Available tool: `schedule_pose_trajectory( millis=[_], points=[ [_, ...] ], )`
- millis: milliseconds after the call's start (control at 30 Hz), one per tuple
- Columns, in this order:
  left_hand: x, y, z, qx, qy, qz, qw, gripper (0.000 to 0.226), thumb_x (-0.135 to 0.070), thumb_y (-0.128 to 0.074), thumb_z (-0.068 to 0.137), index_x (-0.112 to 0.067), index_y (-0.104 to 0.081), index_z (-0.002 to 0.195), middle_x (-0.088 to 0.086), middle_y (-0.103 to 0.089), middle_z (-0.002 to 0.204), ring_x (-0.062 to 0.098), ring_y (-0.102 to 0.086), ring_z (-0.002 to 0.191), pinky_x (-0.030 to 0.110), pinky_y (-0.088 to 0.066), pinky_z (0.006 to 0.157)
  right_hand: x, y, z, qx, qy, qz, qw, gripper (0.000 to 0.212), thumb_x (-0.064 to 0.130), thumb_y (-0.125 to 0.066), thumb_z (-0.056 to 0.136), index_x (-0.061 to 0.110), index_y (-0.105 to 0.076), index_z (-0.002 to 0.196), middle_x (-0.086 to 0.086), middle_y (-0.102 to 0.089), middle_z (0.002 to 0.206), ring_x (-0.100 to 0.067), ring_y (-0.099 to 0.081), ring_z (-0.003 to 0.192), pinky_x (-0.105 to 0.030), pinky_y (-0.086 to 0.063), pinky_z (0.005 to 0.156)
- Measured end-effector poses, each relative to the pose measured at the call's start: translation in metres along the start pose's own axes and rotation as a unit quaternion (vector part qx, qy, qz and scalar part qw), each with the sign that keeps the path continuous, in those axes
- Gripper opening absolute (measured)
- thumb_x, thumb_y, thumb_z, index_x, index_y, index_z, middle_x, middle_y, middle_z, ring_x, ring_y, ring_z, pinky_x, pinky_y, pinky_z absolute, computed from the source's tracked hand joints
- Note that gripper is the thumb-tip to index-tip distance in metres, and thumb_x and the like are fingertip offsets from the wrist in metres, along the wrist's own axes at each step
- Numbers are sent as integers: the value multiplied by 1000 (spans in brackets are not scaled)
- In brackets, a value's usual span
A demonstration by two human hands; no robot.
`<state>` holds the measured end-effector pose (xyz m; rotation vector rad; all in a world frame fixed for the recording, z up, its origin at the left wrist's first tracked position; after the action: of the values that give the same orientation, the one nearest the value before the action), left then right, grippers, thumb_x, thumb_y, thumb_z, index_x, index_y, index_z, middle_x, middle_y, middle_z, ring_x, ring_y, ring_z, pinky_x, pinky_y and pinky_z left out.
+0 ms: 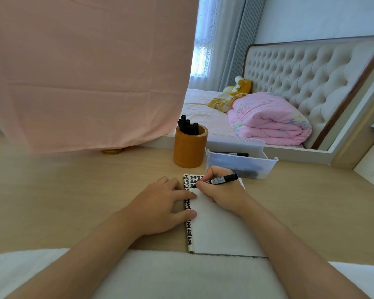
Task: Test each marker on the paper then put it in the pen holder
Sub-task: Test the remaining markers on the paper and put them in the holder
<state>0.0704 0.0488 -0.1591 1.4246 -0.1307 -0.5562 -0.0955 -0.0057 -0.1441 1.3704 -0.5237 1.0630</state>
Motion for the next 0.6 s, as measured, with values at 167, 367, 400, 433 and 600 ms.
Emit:
schedule_pose_trajectory(
  millis=[167, 367, 400, 433, 600],
  points=[
    [0, -1, 0, 2, 2, -1, 1000, 58, -73, -41, 88, -50, -42, 141, -18, -43, 126, 2, -33, 112, 25, -34, 89, -1, -3, 2, 10, 13, -37, 999, 16, 22, -75, 82, 22, -64, 72, 4, -70, 78, -12, -65, 75, -25, -51, 59],
    [0, 0, 0, 6, 7, -2, 1000, 58, -74, -41, 88, -51, -41, 141, -19, -43, 127, 2, -33, 113, 26, -35, 91, -2, -2, 2, -2, 27, -52, 998, 16, 19, -73, 84, 20, -60, 74, 3, -68, 78, -14, -62, 77, -25, -51, 63],
    [-1, 0, 0, 7, 7, -1, 1000, 58, -74, -40, 88, -51, -40, 141, -19, -42, 127, 2, -33, 113, 26, -35, 91, -3, -2, 2, -2, 27, -51, 998, 15, 19, -73, 84, 19, -61, 75, 2, -68, 80, -15, -63, 79, -26, -51, 64],
    [-1, 0, 0, 8, 7, 0, 1000, 58, -74, -40, 88, -51, -40, 141, -19, -42, 127, 2, -33, 113, 26, -35, 91, -3, -2, 1, 1, 29, -50, 998, 15, 19, -73, 84, 19, -61, 75, 1, -68, 80, -15, -63, 79, -27, -52, 65],
    [0, 0, -1, 0, 5, -1, 1000, 58, -74, -41, 88, -50, -42, 141, -19, -43, 125, 3, -34, 113, 26, -35, 92, 1, -2, 0, 21, 40, -41, 998, 22, 16, -74, 82, 21, -59, 68, -2, -68, 77, -15, -62, 74, -23, -47, 59]
  ],
)
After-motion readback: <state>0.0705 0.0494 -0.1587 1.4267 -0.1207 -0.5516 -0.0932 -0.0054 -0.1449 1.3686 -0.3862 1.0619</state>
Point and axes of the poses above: each hand's wrist, its own z-axis towards the middle knuckle, its own y-axis out of the back of the hand, x = y × z, the point moved 5 cm from there along z, towards the middle knuckle
